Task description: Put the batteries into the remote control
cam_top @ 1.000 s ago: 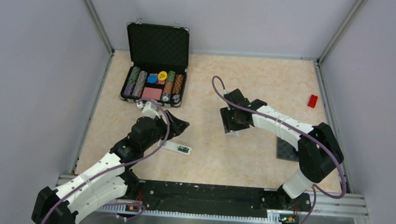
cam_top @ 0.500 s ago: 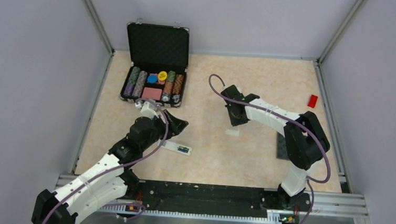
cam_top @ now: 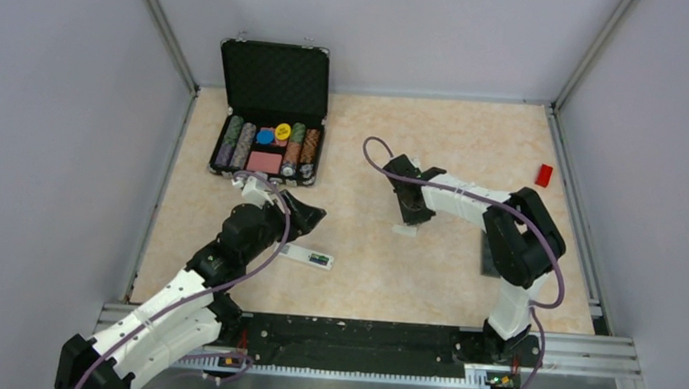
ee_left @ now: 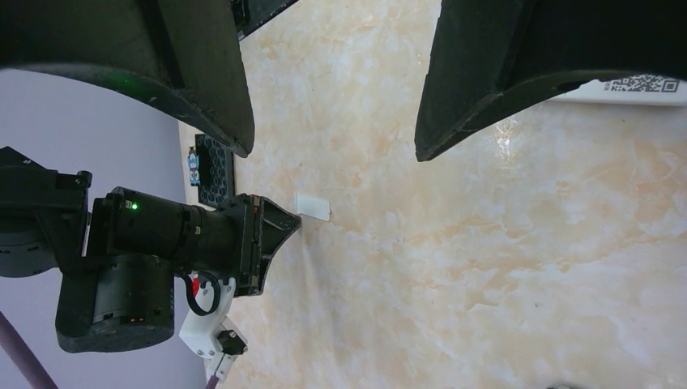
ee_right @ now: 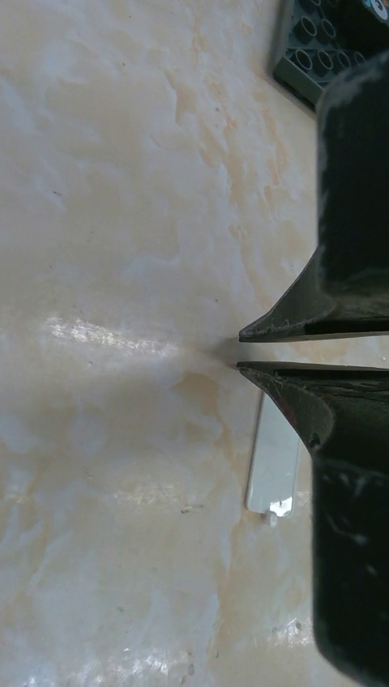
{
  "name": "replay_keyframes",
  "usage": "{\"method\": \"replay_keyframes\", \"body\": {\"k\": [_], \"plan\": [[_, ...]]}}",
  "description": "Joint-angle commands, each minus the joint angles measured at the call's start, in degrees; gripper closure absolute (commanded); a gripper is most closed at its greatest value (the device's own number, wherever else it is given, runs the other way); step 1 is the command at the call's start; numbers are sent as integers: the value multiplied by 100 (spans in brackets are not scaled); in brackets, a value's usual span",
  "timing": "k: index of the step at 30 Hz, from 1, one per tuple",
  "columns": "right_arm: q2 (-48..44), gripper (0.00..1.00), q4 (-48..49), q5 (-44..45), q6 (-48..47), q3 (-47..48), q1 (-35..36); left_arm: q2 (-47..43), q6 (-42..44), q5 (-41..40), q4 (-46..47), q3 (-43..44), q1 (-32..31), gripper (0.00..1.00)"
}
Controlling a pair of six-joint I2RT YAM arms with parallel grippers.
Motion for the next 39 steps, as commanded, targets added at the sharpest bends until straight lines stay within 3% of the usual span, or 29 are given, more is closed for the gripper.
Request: {"method": "replay_keyframes", "body": {"k": [1, 7, 13, 15, 19, 23, 27, 39], "plan": [[-347, 86, -94, -236, 113, -245, -63, -66, 41, -94, 165, -50, 31, 23], [-762, 86, -121, -430, 161, -556, -63, -80, -3, -103, 194, -127, 49, 23], [-856, 83, -294, -352, 157, -268, -59, -5, 14, -77, 209, -80, 66, 23], [-943, 76, -332, -476, 151, -169, -55, -12, 13, -89, 194, -67, 61, 23], [-1202, 52, -185, -1100, -181, -224, -46, -93, 24, -158, 167, -72, 62, 23], [-1125, 44, -148, -1797, -942, -306, -54, -154, 31, -191, 165, -94, 74, 23], [-826, 44, -450, -2142, -1564, -191, -95, -144, 24, -175, 166, -85, 87, 23], [-121, 50, -560, -2079, -2079, 40, -159, -169, 49, -200, -32, -76, 126, 23]]}}
